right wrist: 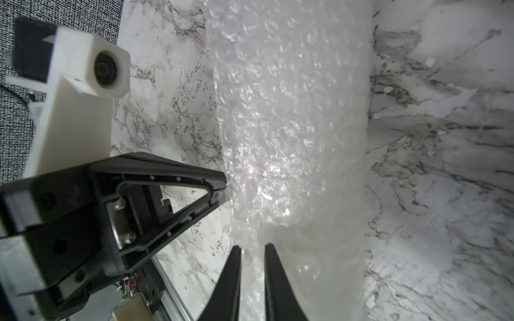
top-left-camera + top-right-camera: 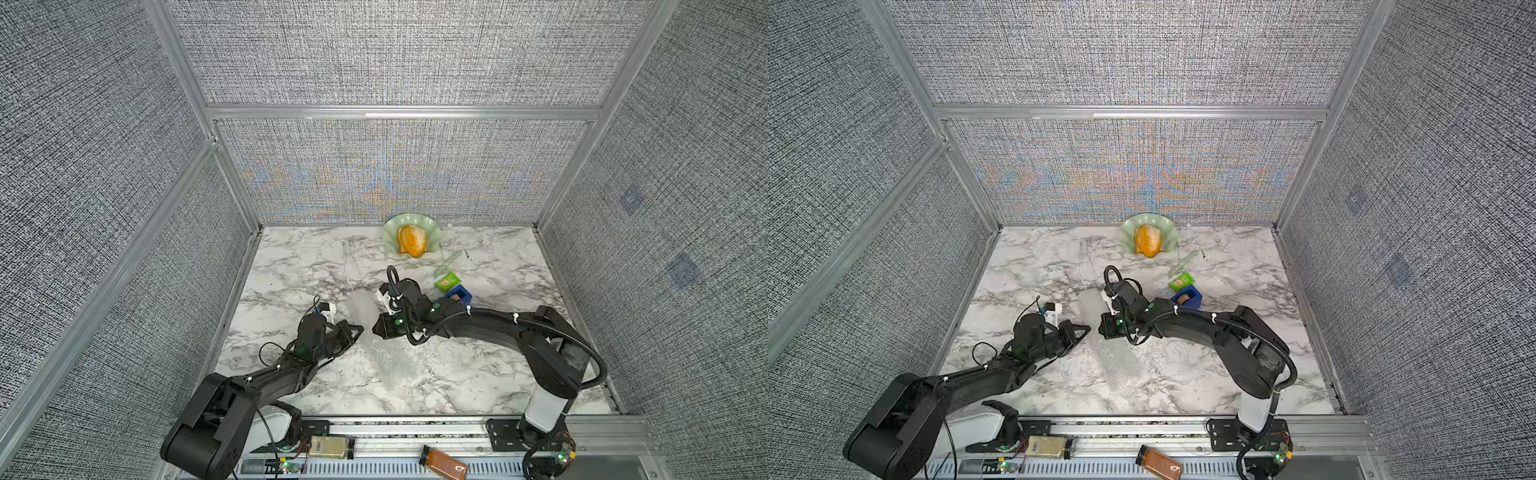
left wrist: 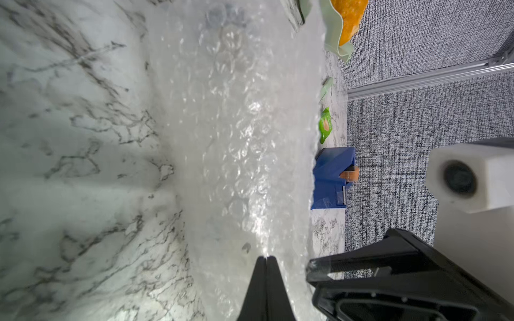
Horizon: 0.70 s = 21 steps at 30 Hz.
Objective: Wrap wine bottles in bubble wrap
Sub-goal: Stick the tape on the bubble wrap.
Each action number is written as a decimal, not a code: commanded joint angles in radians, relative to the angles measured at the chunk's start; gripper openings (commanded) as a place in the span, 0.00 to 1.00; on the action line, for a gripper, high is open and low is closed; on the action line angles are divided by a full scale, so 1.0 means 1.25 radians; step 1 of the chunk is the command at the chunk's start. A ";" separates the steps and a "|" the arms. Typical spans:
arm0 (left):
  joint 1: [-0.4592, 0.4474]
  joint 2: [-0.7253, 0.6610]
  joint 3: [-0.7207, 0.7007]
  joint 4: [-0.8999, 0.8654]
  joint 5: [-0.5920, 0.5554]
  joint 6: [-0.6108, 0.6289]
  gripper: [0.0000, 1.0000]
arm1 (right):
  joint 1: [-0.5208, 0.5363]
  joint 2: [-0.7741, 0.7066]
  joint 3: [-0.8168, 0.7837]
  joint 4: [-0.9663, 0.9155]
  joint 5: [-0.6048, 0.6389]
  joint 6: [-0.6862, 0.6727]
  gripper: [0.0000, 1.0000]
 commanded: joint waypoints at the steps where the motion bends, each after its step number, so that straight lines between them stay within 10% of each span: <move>1: -0.001 -0.006 0.006 0.020 -0.007 0.003 0.00 | 0.001 0.007 -0.005 -0.010 -0.003 0.002 0.12; 21: 0.000 -0.133 0.019 -0.061 -0.004 -0.014 0.00 | 0.003 0.041 -0.021 0.019 -0.027 0.004 0.04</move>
